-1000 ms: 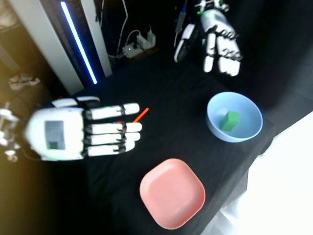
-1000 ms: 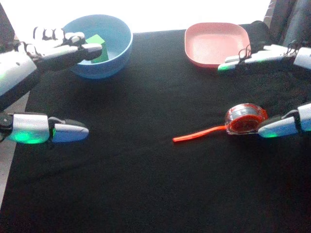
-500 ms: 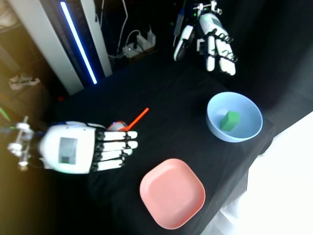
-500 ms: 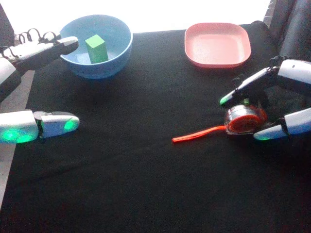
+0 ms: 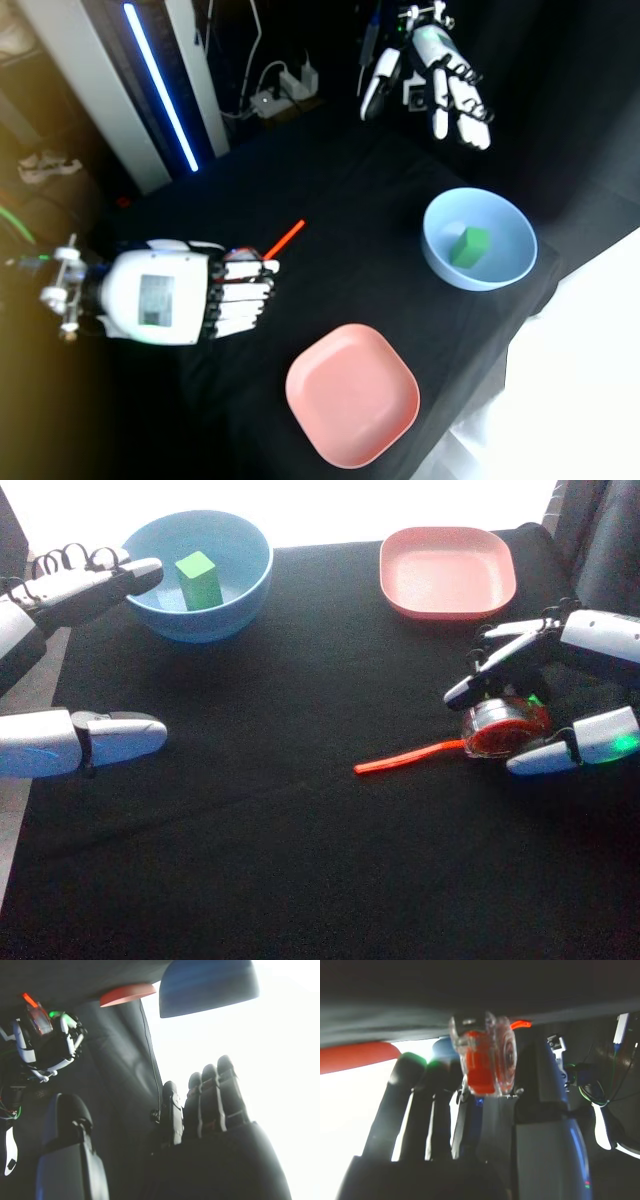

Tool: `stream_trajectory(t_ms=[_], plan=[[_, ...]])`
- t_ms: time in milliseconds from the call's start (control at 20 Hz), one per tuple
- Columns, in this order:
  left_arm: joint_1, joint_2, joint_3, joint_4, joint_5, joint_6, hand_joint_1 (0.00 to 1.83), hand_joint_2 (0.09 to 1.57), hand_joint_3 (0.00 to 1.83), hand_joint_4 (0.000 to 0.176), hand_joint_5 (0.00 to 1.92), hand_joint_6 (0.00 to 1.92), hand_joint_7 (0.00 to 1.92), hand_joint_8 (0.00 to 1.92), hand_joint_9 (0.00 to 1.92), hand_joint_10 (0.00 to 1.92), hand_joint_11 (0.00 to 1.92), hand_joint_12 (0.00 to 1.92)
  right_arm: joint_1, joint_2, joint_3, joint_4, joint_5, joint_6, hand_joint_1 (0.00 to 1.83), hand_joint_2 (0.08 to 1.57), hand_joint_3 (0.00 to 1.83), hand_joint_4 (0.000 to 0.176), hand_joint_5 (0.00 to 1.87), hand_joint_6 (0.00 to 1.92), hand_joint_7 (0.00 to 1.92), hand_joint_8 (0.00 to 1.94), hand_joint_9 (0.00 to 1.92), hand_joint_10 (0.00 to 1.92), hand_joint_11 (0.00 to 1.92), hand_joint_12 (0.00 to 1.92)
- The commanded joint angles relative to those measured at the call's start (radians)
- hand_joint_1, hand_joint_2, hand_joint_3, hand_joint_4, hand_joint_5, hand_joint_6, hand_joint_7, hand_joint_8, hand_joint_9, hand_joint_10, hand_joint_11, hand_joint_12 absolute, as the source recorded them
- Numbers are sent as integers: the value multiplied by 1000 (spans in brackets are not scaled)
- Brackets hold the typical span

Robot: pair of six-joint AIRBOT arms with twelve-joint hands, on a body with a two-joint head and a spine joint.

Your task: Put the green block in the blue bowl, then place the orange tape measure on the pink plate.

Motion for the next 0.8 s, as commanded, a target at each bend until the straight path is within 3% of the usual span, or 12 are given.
stream_trajectory(t_ms=[0, 50, 150, 200, 250, 350, 400, 450, 500, 600, 650, 750], plan=[[-3, 0, 2, -10, -126, -8, 682, 928, 0, 126, 233, 6, 147, 8, 127, 13, 130, 80, 14, -4, 7, 40, 95, 7, 1251, 1111, 0, 0, 1055, 693, 836, 1399, 788, 1557, 798, 1758], [-3, -1, 2, -10, -125, -8, 682, 928, 0, 126, 233, 6, 147, 8, 127, 13, 130, 80, 14, -8, 12, 40, 87, 7, 1251, 1111, 0, 0, 1055, 693, 836, 1399, 788, 1557, 798, 1758], [-2, -2, 2, -10, -124, -9, 691, 911, 0, 125, 244, 7, 158, 8, 138, 12, 147, 93, 14, -18, 26, 45, 79, 13, 1395, 1044, 0, 0, 1113, 635, 1167, 641, 1054, 1120, 965, 1305], [1, -3, 2, -11, -125, -13, 698, 908, 0, 125, 248, 7, 160, 8, 143, 12, 160, 102, 14, -22, 36, 48, 78, 22, 1404, 1028, 0, 0, 1157, 535, 1208, 577, 1074, 1093, 965, 1275], [5, -3, 2, -12, -126, -16, 702, 911, 0, 117, 252, 7, 157, 4, 137, 7, 147, 101, 16, -21, 41, 49, 79, 31, 1309, 1023, 0, 0, 1354, 143, 1136, 977, 1122, 1140, 978, 1489], [13, -2, 3, -16, -128, -18, 682, 924, 2, 97, 245, 2, 148, 1, 128, 2, 129, 98, 32, -11, 42, 44, 104, 42, 1399, 1032, 0, 0, 1237, 361, 1166, 741, 1020, 1125, 866, 1424], [18, -2, 2, -18, -131, -19, 674, 920, 0, 93, 248, 3, 153, 3, 137, 5, 130, 100, 44, 3, 38, 44, 129, 45, 1303, 1062, 3, 0, 1294, 226, 1017, 1149, 946, 1342, 781, 1690], [23, -2, 2, -18, -134, -23, 680, 919, 0, 86, 252, 4, 156, 4, 144, 7, 145, 110, 46, 13, 34, 51, 150, 45, 1282, 1076, 2, 0, 1305, 186, 965, 1275, 948, 1551, 810, 1864], [28, 0, 0, -18, -137, -25, 711, 921, 0, 72, 268, 8, 169, 6, 152, 8, 134, 110, 85, 34, 24, 77, 199, 42, 1372, 1133, 0, 0, 1070, 636, 910, 1200, 810, 1421, 712, 1627], [39, 3, -3, -18, -150, -33, 726, 917, 0, 78, 272, 8, 170, 5, 148, 5, 115, 104, 124, 38, 26, 78, 203, 26, 1295, 1096, 0, 0, 1195, 410, 948, 1257, 897, 1379, 801, 1663], [52, 4, -3, -21, -163, -47, 717, 916, 0, 78, 274, 7, 171, 5, 148, 4, 110, 105, 163, 38, 37, 80, 203, 11, 1273, 1116, 0, 0, 1162, 373, 912, 1357, 883, 1609, 859, 1845], [67, 4, -4, -28, -170, -54, 737, 911, 0, 67, 282, 7, 171, 2, 142, 0, 111, 112, 239, 22, 83, 85, 202, -3, 1389, 1068, 1, 0, 1066, 722, 1074, 804, 1004, 1159, 937, 1225]])
